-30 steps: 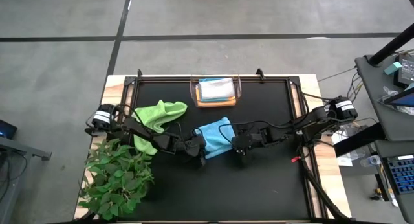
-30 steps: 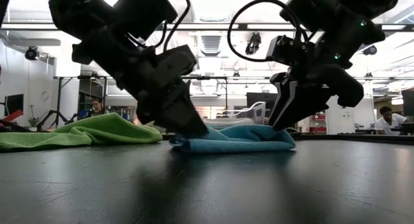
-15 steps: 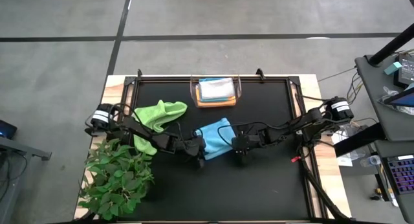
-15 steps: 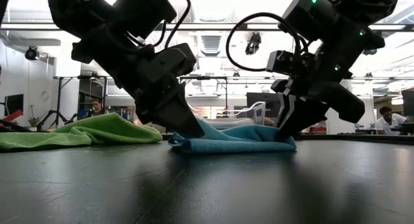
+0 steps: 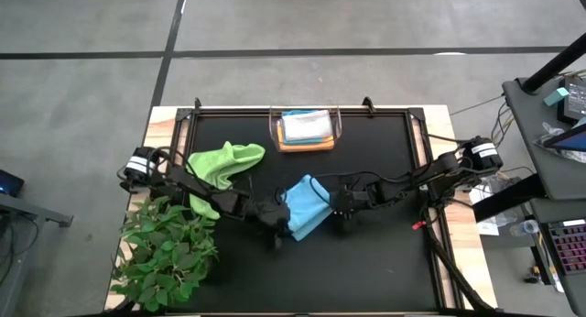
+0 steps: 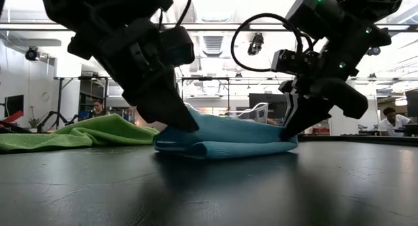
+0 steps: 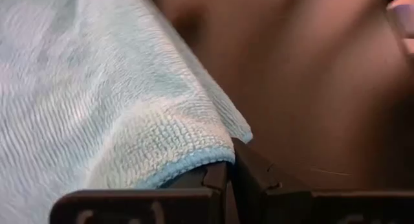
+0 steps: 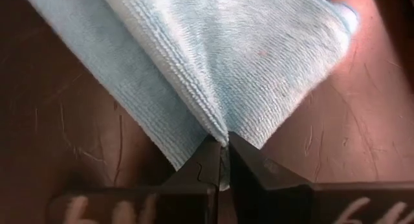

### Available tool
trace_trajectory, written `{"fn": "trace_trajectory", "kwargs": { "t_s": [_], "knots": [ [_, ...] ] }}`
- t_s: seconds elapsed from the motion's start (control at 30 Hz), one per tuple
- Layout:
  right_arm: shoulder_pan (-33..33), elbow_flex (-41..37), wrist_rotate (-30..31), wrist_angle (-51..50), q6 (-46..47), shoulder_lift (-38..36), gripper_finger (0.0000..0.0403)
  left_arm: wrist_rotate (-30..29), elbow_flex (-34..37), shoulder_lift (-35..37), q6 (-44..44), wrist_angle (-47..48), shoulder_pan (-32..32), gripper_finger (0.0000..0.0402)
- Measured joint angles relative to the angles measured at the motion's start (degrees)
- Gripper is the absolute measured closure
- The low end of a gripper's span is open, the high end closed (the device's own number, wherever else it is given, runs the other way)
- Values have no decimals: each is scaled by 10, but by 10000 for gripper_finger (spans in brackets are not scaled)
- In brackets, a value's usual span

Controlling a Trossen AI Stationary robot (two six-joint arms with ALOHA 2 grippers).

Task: Fold microfiber towels
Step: Fold the blue microfiber cloth

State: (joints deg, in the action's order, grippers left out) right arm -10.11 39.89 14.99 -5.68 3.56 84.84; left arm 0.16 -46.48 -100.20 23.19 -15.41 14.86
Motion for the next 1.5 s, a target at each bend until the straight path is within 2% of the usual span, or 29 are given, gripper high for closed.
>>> {"fn": "trace_trajectory", "kwargs": {
  "t_s": [0.3,0.53,0.6,0.67,0.73,0.9,1.03,1.13,1.27,1.5],
  "knots": [
    [0,0,-21,-3,-5,-1,390,11,-3,0,34,-7,16,392],
    [0,-1,-29,-1,3,-1,390,54,-16,0,65,-6,20,296],
    [0,-1,-42,-5,3,-4,389,86,-18,0,64,-6,22,270],
    [-1,-1,-53,-8,3,-11,383,125,-18,4,62,-2,22,255],
    [-1,-1,-63,-16,3,-24,369,130,-18,14,60,-6,22,249],
    [-1,-1,-64,-52,5,-69,320,52,-20,31,4,-6,21,272],
    [-1,-1,-64,-85,3,-112,288,-49,-20,37,-52,-7,21,313],
    [-1,-1,-63,-73,3,-135,280,-84,-17,28,-61,-5,20,348],
    [-1,-13,-60,19,-17,-132,304,-88,-15,-3,-61,-29,20,392],
    [6,-64,-58,307,-37,-44,387,-49,-15,-59,-52,-113,21,396]
  ]
}}
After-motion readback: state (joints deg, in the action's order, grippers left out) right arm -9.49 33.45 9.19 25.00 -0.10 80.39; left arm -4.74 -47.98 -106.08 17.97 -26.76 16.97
